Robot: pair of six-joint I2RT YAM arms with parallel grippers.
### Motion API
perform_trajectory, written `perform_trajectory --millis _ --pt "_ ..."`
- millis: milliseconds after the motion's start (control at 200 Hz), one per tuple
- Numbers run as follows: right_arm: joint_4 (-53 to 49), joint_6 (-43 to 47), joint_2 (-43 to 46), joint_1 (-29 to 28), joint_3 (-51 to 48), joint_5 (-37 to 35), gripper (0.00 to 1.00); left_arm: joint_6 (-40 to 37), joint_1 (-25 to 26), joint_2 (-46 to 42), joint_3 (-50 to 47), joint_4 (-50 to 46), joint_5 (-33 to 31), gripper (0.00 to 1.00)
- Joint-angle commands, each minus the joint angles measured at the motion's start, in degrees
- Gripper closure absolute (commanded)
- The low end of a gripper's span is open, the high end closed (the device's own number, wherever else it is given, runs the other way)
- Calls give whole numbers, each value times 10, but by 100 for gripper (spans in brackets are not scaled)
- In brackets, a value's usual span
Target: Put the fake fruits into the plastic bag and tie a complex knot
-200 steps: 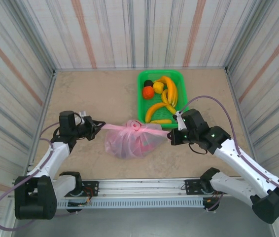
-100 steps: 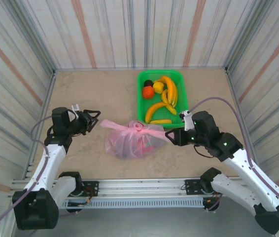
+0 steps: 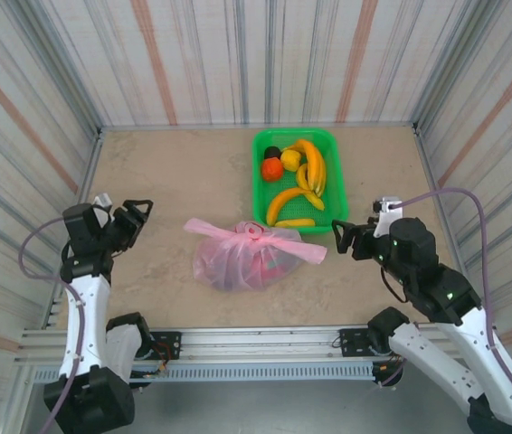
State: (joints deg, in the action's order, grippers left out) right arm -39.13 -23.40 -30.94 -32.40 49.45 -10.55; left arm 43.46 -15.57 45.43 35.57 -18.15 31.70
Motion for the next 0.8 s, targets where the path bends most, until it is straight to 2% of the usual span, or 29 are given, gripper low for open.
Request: perform_trajectory --millis 0,60,135,286,401,551,656,796 --pt "31 50 3 21 -37 -105 1 -105 -5 4 4 29 -56 16" --pt "57 64 0 40 -59 -118 1 -118 -5 19 -7 60 -83 15" --pt "90 68 -7 72 -86 -125 1 -122 -5 44 -15 102 -85 12" --pt "140 66 -24 157 -129 -77 1 -132 -4 77 -4 126 -94 5" --pt "184 63 -41 227 -166 -29 1 -155 -3 64 -7 124 -122 3" --pt "261 62 -76 302 -217 0 1 -195 1 25 -27 129 -166 1" --pt "326 66 -122 329 -240 7 1 -239 18 -4 -54 151 -193 1" --pt "430 99 -208 334 -254 27 1 -274 41 -18 -72 152 -236 1"
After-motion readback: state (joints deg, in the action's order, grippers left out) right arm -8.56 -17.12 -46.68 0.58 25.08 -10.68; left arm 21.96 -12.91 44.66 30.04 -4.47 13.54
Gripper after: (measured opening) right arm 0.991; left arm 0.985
